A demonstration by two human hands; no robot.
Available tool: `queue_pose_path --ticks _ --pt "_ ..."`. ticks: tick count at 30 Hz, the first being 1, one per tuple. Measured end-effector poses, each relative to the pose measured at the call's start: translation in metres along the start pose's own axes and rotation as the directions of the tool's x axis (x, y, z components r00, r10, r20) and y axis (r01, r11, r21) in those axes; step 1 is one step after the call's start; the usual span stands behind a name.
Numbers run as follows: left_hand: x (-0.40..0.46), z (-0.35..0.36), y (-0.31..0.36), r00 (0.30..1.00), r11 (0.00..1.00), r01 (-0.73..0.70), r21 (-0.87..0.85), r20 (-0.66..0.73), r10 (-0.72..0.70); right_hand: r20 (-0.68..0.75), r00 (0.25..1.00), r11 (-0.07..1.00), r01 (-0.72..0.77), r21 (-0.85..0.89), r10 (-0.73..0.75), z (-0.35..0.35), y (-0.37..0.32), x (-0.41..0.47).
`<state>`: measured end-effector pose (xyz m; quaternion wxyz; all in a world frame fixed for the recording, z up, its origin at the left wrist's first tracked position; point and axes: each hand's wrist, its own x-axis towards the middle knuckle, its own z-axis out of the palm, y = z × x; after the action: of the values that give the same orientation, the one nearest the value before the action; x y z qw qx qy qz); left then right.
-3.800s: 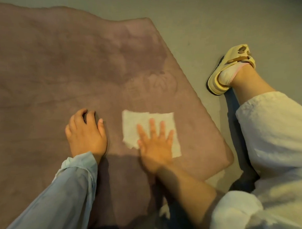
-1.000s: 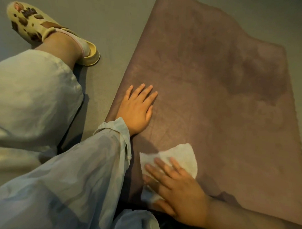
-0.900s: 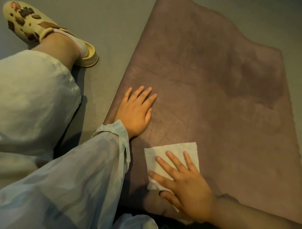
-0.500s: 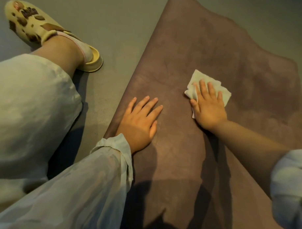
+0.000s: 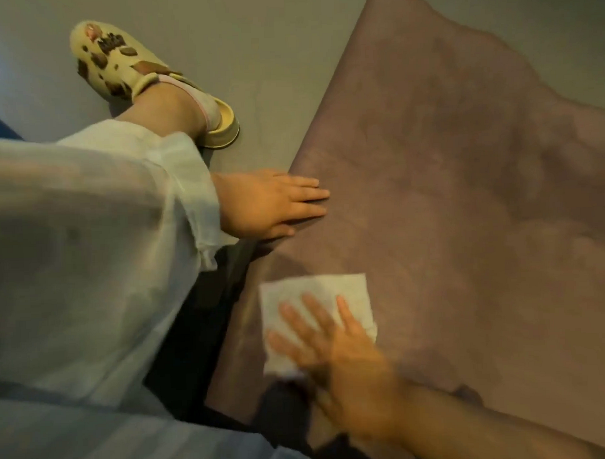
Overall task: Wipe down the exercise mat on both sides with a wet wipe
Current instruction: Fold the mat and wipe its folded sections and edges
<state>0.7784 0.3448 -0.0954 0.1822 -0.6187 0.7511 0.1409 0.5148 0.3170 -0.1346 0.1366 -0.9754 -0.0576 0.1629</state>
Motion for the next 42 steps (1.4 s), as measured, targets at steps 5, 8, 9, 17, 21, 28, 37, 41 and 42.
queue_pose_path --ticks 5,8,9,17,21,28,37,41,42 --pt "-0.047 0.005 -0.004 0.925 0.999 0.001 0.038 0.380 -0.016 0.116 0.910 0.900 0.412 -0.143 -0.398 0.000 0.018 0.009" --pt "-0.038 -0.001 -0.008 0.903 0.977 0.115 -0.179 0.428 -0.028 -0.040 0.973 0.950 0.210 -0.230 -0.225 -0.020 0.061 0.031" --pt "-0.031 -0.003 -0.009 0.903 0.959 0.150 -0.240 0.429 -0.035 -0.063 0.988 0.971 0.128 -0.202 -0.143 -0.027 0.077 0.040" --pt "-0.016 -0.012 -0.016 0.929 0.858 0.289 -0.425 0.340 -0.145 -0.169 0.827 0.843 -0.534 0.061 0.536 -0.093 0.161 0.146" --pt "-0.022 -0.029 -0.031 0.947 0.862 0.273 -0.426 -0.040 -0.320 -0.148 0.805 0.812 -0.539 0.223 0.574 -0.098 0.132 0.171" --pt "-0.027 -0.018 -0.038 0.876 0.856 0.262 -0.445 -0.262 -0.405 -0.153 0.977 0.984 -0.129 0.119 0.147 -0.040 0.017 0.114" --pt "-0.006 0.001 0.032 0.929 0.993 -0.016 -0.115 -0.369 -0.028 0.104 0.980 0.975 0.181 -0.128 -0.169 0.015 -0.051 -0.002" --pt "-0.001 0.013 0.058 0.948 1.000 0.013 -0.005 -0.319 -0.014 0.076 0.997 0.981 0.024 -0.194 -0.009 0.023 -0.029 -0.054" --pt "0.000 0.014 0.063 0.950 1.000 0.027 0.009 -0.312 -0.023 0.062 0.993 0.978 -0.091 -0.186 0.104 0.023 -0.026 -0.065"
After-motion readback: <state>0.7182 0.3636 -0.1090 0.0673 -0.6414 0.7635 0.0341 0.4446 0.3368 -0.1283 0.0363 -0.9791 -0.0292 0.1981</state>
